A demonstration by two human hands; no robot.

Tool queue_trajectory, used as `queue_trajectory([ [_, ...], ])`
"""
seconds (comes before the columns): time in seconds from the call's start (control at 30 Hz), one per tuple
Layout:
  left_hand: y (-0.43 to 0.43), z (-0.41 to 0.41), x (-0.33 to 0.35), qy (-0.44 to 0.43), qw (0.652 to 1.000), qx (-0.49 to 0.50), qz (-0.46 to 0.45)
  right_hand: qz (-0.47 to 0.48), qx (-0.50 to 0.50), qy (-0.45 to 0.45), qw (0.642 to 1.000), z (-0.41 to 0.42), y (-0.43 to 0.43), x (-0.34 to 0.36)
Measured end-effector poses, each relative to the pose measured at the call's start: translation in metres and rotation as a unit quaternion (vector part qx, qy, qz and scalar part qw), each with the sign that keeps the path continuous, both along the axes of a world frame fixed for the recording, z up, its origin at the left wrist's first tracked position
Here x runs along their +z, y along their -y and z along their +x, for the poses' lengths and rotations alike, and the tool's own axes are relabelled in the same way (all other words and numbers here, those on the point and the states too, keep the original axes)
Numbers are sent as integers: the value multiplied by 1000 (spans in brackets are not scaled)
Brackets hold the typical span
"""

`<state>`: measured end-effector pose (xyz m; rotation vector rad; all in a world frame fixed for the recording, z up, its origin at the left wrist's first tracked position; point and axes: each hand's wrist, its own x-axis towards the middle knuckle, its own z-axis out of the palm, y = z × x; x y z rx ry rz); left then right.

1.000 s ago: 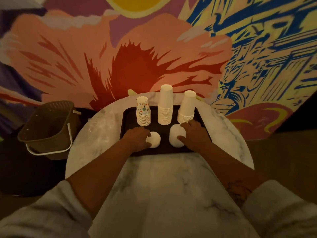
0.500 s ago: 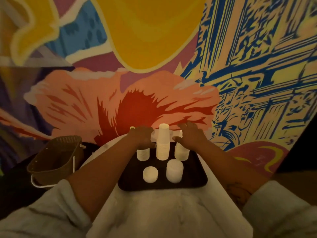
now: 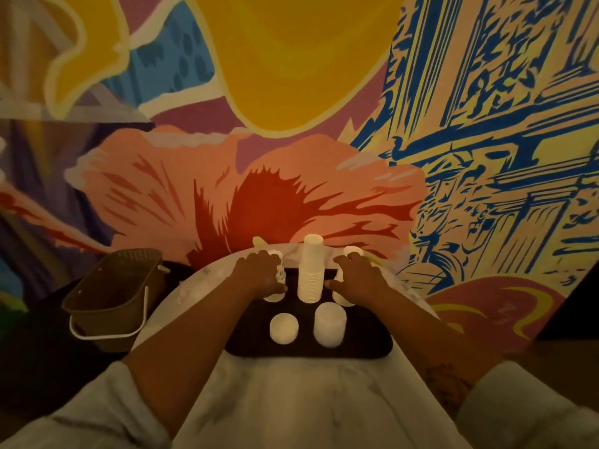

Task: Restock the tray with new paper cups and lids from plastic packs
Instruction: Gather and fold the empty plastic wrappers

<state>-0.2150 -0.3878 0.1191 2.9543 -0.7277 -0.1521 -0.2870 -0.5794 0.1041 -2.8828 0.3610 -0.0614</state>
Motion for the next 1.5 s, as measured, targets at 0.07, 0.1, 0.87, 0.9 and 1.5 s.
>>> queue_trajectory([
  [0.07, -16, 1, -14, -10, 1000, 27, 12, 4, 12, -9, 1000, 2, -9, -10],
  [0.1, -25, 0, -22, -24, 999, 38, 25, 6, 22, -13, 1000, 3, -15, -16],
  [0.87, -187, -56, -162, -215, 973, 24, 75, 83, 232, -200, 948, 26, -197, -134],
  [0.9, -189, -56, -161, -193, 980, 28, 37, 95, 234, -176, 951, 25, -199, -137],
  [1.5, -223, -18, -148, -171, 902, 356, -177, 117, 280, -24, 952, 29, -193, -127],
])
